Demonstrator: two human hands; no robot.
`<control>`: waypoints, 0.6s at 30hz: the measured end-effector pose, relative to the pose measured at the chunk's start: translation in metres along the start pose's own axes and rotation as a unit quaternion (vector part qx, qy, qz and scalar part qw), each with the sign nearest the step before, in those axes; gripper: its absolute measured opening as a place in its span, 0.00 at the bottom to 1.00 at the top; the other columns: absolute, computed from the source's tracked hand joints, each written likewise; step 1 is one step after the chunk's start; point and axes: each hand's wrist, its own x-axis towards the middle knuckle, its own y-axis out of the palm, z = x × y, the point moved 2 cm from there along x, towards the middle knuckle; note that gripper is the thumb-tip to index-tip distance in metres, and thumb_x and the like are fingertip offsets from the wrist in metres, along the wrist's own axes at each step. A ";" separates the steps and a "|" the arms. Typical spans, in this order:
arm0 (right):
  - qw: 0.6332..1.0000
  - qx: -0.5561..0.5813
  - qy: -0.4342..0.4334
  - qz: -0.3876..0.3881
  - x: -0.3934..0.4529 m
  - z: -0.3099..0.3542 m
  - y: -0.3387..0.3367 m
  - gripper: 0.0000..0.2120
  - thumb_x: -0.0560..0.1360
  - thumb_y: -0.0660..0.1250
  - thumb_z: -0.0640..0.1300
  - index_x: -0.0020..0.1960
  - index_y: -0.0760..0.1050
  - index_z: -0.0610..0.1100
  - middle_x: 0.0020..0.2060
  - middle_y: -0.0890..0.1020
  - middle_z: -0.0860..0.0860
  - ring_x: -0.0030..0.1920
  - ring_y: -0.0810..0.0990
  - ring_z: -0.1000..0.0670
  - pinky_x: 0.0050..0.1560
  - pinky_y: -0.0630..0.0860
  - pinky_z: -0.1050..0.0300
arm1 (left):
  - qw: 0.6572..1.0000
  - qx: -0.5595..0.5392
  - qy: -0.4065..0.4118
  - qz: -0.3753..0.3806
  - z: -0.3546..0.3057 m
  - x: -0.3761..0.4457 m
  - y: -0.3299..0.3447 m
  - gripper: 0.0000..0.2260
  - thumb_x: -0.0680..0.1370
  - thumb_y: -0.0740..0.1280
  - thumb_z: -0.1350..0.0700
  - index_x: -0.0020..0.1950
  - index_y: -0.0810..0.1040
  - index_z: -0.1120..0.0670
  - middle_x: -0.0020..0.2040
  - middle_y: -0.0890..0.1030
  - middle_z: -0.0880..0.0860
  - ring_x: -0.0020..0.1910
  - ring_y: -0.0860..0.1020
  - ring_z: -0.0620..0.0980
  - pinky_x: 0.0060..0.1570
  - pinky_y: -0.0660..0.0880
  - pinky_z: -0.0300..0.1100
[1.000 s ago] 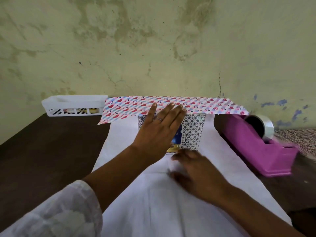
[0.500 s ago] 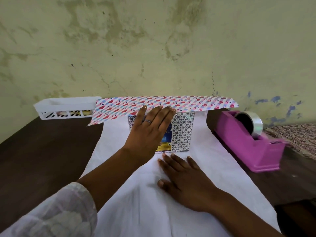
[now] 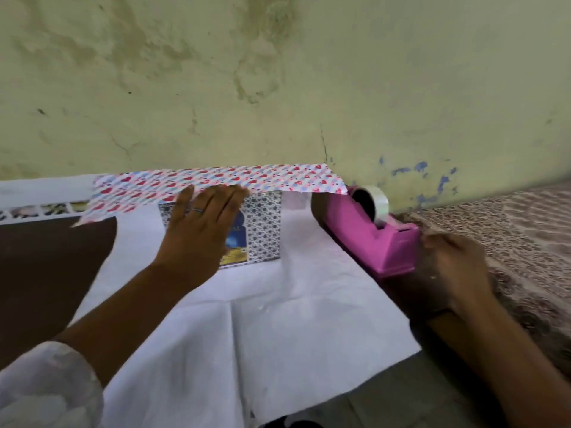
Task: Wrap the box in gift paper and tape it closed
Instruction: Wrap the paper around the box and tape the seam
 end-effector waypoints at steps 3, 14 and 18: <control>0.992 0.120 0.029 0.038 0.004 -0.013 0.010 0.08 0.74 0.65 0.50 0.46 0.77 0.46 0.41 0.81 0.44 0.41 0.78 0.45 0.41 0.73 0.50 | 1.000 -0.005 -0.001 -0.007 -0.003 0.001 -0.001 0.42 0.60 0.78 0.58 0.72 0.66 0.57 0.65 0.73 0.57 0.64 0.69 0.58 0.66 0.59 0.57; 0.969 0.128 0.127 0.169 0.034 0.034 0.014 0.04 0.72 0.67 0.41 0.44 0.77 0.41 0.39 0.79 0.45 0.38 0.75 0.47 0.39 0.70 0.55 | 1.000 -0.021 -0.007 0.002 -0.007 0.001 -0.002 0.42 0.60 0.79 0.60 0.71 0.65 0.57 0.65 0.72 0.58 0.64 0.70 0.60 0.66 0.59 0.58; 0.931 0.276 0.141 0.194 0.032 0.022 0.019 0.07 0.63 0.73 0.39 0.41 0.78 0.41 0.42 0.80 0.44 0.41 0.76 0.47 0.45 0.72 0.52 | 1.000 -0.029 -0.007 -0.002 -0.006 0.001 -0.003 0.42 0.60 0.78 0.60 0.71 0.65 0.57 0.65 0.72 0.57 0.64 0.69 0.60 0.66 0.59 0.58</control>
